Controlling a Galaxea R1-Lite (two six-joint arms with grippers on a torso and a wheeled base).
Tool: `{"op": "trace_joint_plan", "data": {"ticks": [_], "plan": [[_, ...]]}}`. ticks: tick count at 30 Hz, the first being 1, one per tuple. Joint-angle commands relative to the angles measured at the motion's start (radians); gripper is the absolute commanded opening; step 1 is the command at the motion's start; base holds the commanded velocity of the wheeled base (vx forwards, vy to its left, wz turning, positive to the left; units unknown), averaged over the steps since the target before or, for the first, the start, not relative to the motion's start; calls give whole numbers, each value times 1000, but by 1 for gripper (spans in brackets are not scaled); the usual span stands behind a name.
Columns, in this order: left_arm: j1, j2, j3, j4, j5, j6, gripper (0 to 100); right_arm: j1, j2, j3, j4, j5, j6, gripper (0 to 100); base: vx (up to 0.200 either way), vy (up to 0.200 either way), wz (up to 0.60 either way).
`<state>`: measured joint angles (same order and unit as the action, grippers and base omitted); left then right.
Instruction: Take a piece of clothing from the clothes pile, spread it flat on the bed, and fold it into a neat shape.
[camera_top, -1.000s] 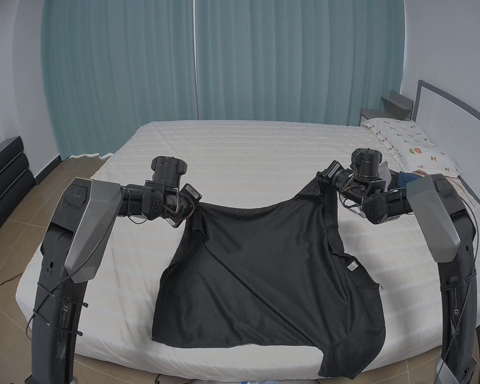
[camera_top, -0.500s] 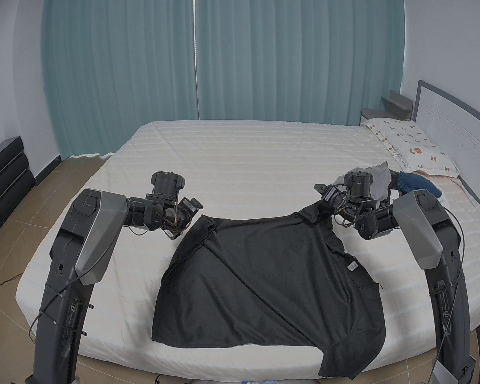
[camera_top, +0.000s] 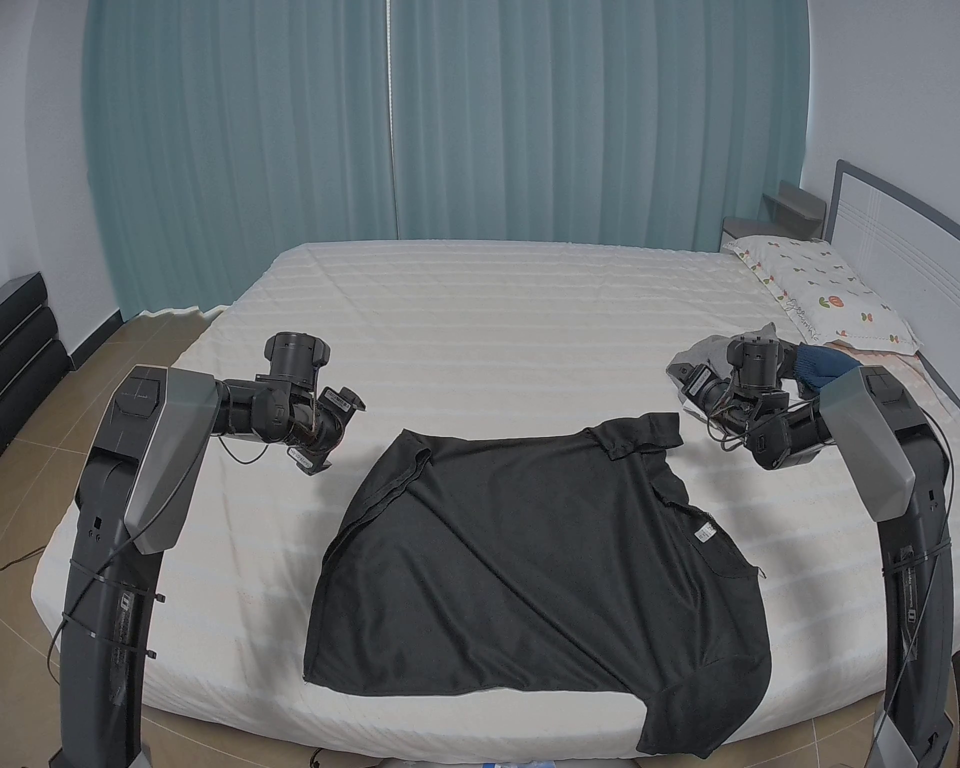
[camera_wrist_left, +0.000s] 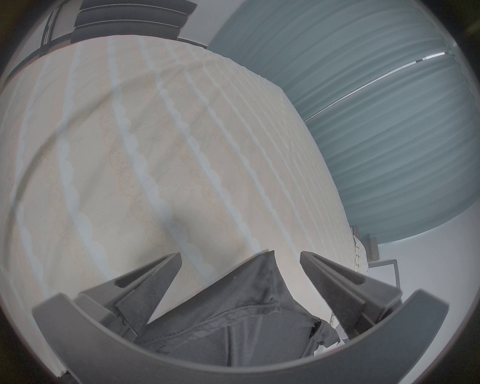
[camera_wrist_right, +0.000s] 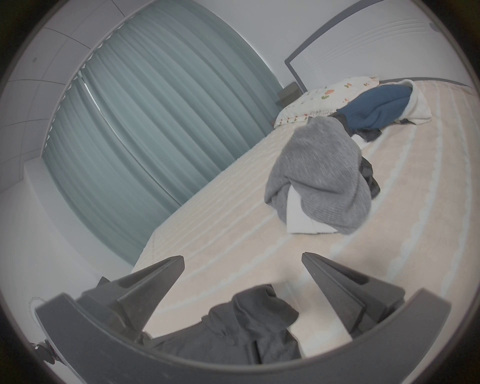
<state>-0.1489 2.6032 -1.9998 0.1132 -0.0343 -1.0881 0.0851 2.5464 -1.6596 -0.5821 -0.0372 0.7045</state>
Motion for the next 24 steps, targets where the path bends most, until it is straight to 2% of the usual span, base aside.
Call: {"op": "trace_joint_plan", "data": {"ticks": [1,7,13,19,24], "plan": [[0,-17,3,14,-6,-4,100,-2,-117,169,-2,68,26,100,0,0,0],[-24,-9,0,11,-32,-3,100,-4,-176,290,-8,105,128,100,0,0,0],[-77,-8,0,5,-24,-3,100,2,-196,345,-10,111,178,100,0,0,0],[-127,-9,0,3,-16,-1,100,25,-252,423,-13,122,305,100,0,0,0],[-162,-3,0,-17,-16,-1,100,28,-268,489,-24,151,340,100,0,0,0]]}}
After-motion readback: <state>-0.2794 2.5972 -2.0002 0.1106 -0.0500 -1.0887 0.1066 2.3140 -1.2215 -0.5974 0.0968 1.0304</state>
